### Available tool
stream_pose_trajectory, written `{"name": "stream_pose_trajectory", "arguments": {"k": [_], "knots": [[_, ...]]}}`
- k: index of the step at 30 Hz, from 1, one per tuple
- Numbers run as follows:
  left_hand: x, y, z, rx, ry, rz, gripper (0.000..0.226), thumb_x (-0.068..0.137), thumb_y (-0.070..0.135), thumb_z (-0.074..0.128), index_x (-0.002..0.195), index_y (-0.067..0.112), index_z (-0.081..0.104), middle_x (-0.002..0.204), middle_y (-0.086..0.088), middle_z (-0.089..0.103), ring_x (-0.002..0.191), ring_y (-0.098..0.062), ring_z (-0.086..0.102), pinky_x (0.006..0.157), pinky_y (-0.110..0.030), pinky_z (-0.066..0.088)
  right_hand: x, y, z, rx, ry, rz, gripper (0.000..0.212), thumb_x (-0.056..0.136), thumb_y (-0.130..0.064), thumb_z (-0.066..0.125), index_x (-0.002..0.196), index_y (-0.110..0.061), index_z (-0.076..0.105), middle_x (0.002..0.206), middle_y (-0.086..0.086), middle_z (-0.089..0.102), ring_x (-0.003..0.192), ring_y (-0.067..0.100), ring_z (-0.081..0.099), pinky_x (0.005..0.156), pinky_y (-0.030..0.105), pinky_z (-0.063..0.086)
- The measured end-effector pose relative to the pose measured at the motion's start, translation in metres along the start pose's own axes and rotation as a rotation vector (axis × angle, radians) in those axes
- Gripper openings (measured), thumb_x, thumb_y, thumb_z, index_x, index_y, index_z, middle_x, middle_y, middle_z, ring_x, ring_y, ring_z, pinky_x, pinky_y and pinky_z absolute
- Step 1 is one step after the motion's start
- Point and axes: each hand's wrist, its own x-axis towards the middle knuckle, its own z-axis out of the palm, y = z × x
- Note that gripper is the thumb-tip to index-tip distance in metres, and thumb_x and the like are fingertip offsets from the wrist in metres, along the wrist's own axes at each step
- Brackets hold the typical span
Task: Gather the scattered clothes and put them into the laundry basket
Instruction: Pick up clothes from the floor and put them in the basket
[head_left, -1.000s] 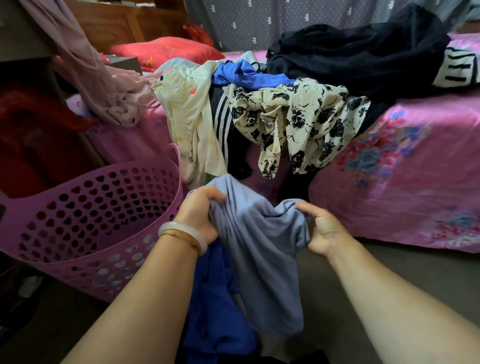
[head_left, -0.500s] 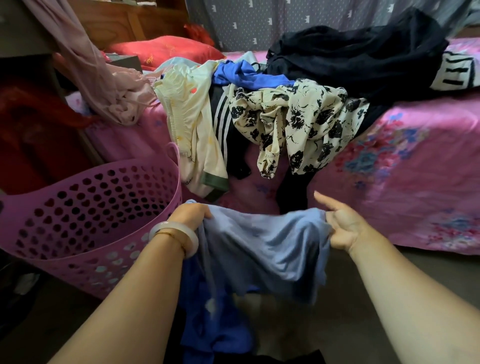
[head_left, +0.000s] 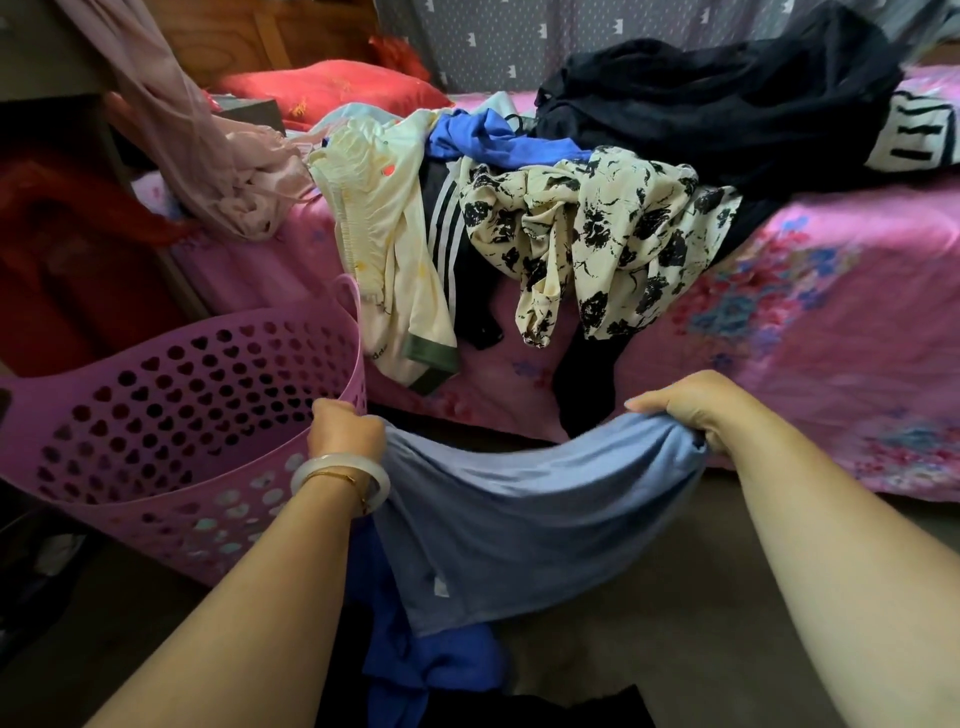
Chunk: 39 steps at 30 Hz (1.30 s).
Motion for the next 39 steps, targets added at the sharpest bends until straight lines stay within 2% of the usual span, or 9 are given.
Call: {"name": "stream_pose_trajectory", "arguments": {"k": [3, 6, 12, 14, 18, 22, 28, 34, 39], "knots": [[0.003, 0.002, -0.004, -0.099, -0.058, -0.001, 0.036, 0.089, -0.002, 0.043, 0.12, 0.01, 0.056, 0.108, -0.011, 0.056, 0.081, -0.021, 0.049, 0.068, -0.029, 0.038, 0.005, -0.002, -0.001, 0.316, -0.063, -0.046, 0.09, 0.07, -0.005, 0.08, 0.147, -0.018, 0.036, 0.144, 0.016, 0.045, 0.115, 0.029, 0.055, 0.091, 0.038, 0.051], [0.005, 0.006, -0.008, -0.276, -0.277, 0.004, 0.037, 0.091, -0.007, 0.037, 0.102, 0.009, 0.069, 0.12, -0.02, 0.063, 0.074, -0.02, 0.055, 0.069, -0.025, 0.046, 0.0, -0.005, 0.0, 0.623, -0.235, -0.064, 0.073, 0.077, 0.005, 0.069, 0.142, -0.017, 0.045, 0.123, 0.016, 0.06, 0.089, 0.018, 0.062, 0.072, 0.025, 0.05], [-0.002, 0.002, -0.007, -0.067, -0.422, 0.247, 0.051, 0.078, 0.0, 0.072, 0.127, 0.009, 0.061, 0.137, -0.008, 0.052, 0.128, -0.021, 0.046, 0.101, -0.024, 0.036, -0.009, 0.007, 0.002, -0.432, -0.288, -0.337, 0.04, 0.062, -0.022, 0.088, 0.098, -0.035, 0.074, 0.151, 0.007, 0.031, 0.141, 0.029, 0.026, 0.113, 0.038, 0.029], [-0.002, 0.0, -0.006, 0.183, -0.402, 0.359, 0.069, 0.075, 0.005, 0.078, 0.137, 0.009, 0.05, 0.147, -0.007, 0.035, 0.138, -0.024, 0.033, 0.108, -0.028, 0.032, -0.01, 0.01, 0.007, -0.797, -0.256, -0.358, 0.039, 0.06, -0.03, 0.089, 0.096, -0.036, 0.074, 0.157, 0.004, 0.01, 0.142, 0.03, 0.014, 0.114, 0.041, 0.029], [-0.002, -0.007, -0.004, 0.581, -0.332, 0.48, 0.085, 0.07, 0.016, 0.08, 0.144, 0.013, 0.039, 0.142, -0.009, 0.028, 0.134, -0.029, 0.03, 0.11, -0.035, 0.033, -0.011, 0.014, 0.013, -1.069, -0.063, -0.435, 0.017, 0.072, -0.023, 0.079, 0.086, -0.031, 0.074, 0.149, 0.008, 0.028, 0.13, 0.029, 0.029, 0.103, 0.036, 0.042], [0.0, -0.014, -0.001, 0.743, -0.275, 0.519, 0.086, 0.066, 0.024, 0.083, 0.141, 0.015, 0.043, 0.136, -0.009, 0.035, 0.13, -0.03, 0.033, 0.106, -0.037, 0.038, -0.001, 0.013, 0.007, -0.891, 0.173, -0.443, 0.017, 0.085, -0.023, 0.059, 0.074, -0.029, 0.07, 0.122, 0.004, 0.052, 0.118, 0.028, 0.041, 0.091, 0.041, 0.048], [0.0, -0.011, -0.004, 0.598, 0.018, 0.532, 0.022, 0.089, 0.022, 0.059, 0.103, 0.019, 0.075, 0.113, -0.008, 0.051, 0.106, -0.029, 0.05, 0.087, -0.04, 0.047, -0.001, 0.003, 0.003, -0.702, 0.417, -0.56, 0.028, 0.095, -0.027, 0.046, 0.087, -0.017, 0.072, 0.091, 0.01, 0.067, 0.103, 0.033, 0.05, 0.087, 0.039, 0.036], [-0.006, 0.004, -0.004, 0.606, -0.012, 0.446, 0.033, 0.093, 0.032, 0.044, 0.094, 0.014, 0.072, 0.124, -0.002, 0.056, 0.116, -0.031, 0.045, 0.093, -0.041, 0.038, 0.007, 0.001, 0.014, -0.242, 0.295, -0.541, 0.038, 0.097, -0.022, 0.044, 0.061, -0.01, 0.041, 0.068, 0.011, 0.046, 0.073, 0.03, 0.045, 0.065, 0.038, 0.032], [-0.012, 0.01, -0.006, 0.435, -0.007, 0.377, 0.027, 0.088, 0.022, 0.043, 0.082, 0.008, 0.065, 0.088, -0.015, 0.065, 0.084, -0.036, 0.056, 0.074, -0.039, 0.048, -0.015, -0.003, 0.022, -0.35, -0.017, -0.549, 0.025, 0.078, -0.045, 0.072, 0.085, -0.025, 0.059, 0.089, -0.008, 0.06, 0.084, 0.015, 0.055, 0.071, 0.034, 0.044]]}}
